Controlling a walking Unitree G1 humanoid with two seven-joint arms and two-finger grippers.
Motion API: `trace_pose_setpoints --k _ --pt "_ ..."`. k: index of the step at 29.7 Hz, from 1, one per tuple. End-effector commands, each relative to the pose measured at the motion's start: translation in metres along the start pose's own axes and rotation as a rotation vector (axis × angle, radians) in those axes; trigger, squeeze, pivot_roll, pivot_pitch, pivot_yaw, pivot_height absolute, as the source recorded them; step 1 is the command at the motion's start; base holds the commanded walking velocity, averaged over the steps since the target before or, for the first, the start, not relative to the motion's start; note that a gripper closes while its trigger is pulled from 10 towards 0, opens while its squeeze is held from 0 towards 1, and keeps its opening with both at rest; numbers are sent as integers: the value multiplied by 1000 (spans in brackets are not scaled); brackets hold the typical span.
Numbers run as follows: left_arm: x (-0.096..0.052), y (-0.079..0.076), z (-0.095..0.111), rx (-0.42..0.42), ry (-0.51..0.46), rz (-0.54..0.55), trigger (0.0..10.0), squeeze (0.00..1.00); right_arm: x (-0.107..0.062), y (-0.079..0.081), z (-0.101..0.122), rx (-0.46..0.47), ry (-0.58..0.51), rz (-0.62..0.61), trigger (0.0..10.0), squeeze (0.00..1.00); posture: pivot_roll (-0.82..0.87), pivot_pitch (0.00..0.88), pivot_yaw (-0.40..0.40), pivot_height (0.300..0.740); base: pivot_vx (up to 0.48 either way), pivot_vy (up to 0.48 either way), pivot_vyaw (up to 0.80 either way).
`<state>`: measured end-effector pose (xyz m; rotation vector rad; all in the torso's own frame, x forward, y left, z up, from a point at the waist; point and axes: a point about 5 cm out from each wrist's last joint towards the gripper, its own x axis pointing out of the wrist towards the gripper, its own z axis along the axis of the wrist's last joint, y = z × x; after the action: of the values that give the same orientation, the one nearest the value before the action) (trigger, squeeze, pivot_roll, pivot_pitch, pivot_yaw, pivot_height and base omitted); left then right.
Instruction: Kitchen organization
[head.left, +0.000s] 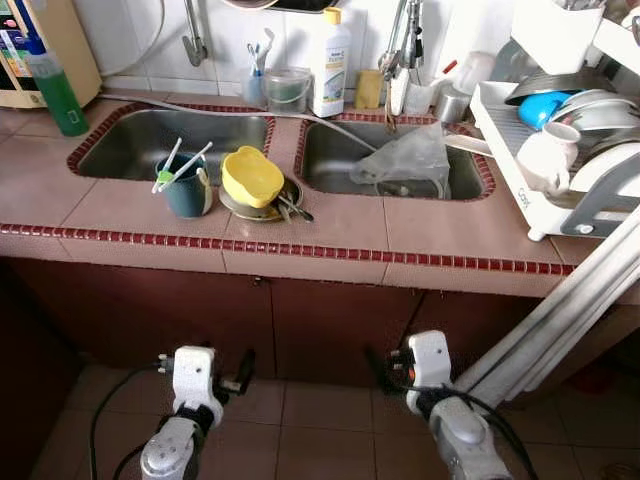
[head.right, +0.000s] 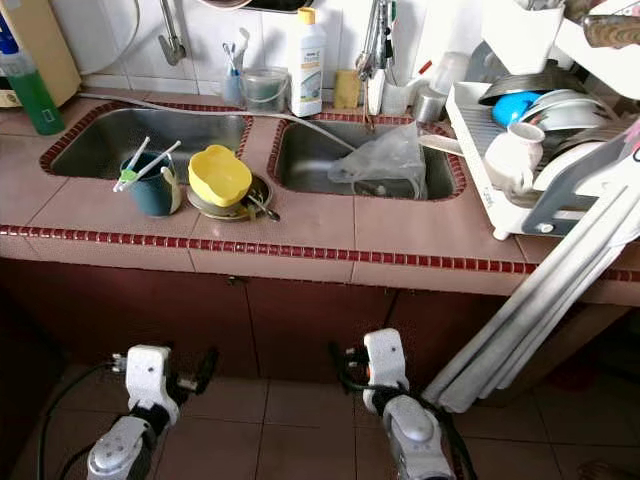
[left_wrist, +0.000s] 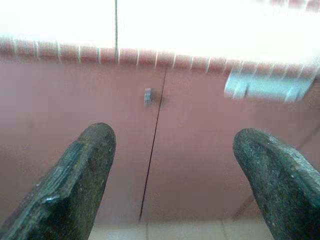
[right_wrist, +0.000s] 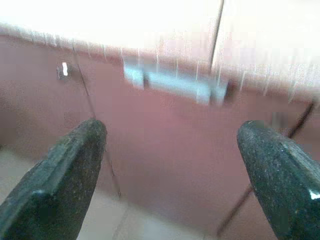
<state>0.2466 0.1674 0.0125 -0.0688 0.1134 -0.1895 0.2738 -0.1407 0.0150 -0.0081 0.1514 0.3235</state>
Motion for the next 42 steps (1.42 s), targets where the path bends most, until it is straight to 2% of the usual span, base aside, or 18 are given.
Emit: trace_pose_setpoints --k 1,3,7,8,13,18,27,34,42 --pt "8 -2 17 23 -52 -42 10000 0 9 -2 20 -18 -77 11 10000 0 6 29 -19 740 0 0 0" --pt "18 -1 34 -10 -92 -45 10000 0 17 -2 41 -34 -150 30 10000 0 9 26 -21 740 0 0 0" --pt "26 1 59 13 -167 -41 10000 0 25 -4 66 -54 -230 27 10000 0 9 23 -23 740 0 0 0" --pt "29 1 74 24 -201 -42 10000 0 29 -4 80 -53 -274 32 10000 0 10 22 -24 740 0 0 0" --pt "27 1 97 55 -238 -47 10000 0 28 1 106 -98 -351 56 10000 0 8 18 -25 740 0 0 0" --pt "21 -4 105 76 -260 -60 10000 0 21 4 115 -156 -386 72 10000 0 7 17 -29 740 0 0 0" --pt "14 -8 111 56 -265 -64 10000 0 12 -3 117 -179 -375 34 10000 0 14 8 -39 740 0 0 0" --pt "16 -11 118 72 -272 -79 10000 0 11 -6 118 -181 -370 17 10000 0 14 0 -42 740 0 0 0" --pt "17 -12 116 58 -235 -91 10000 0 9 -3 117 -179 -362 20 10000 0 8 2 -39 740 0 0 0"
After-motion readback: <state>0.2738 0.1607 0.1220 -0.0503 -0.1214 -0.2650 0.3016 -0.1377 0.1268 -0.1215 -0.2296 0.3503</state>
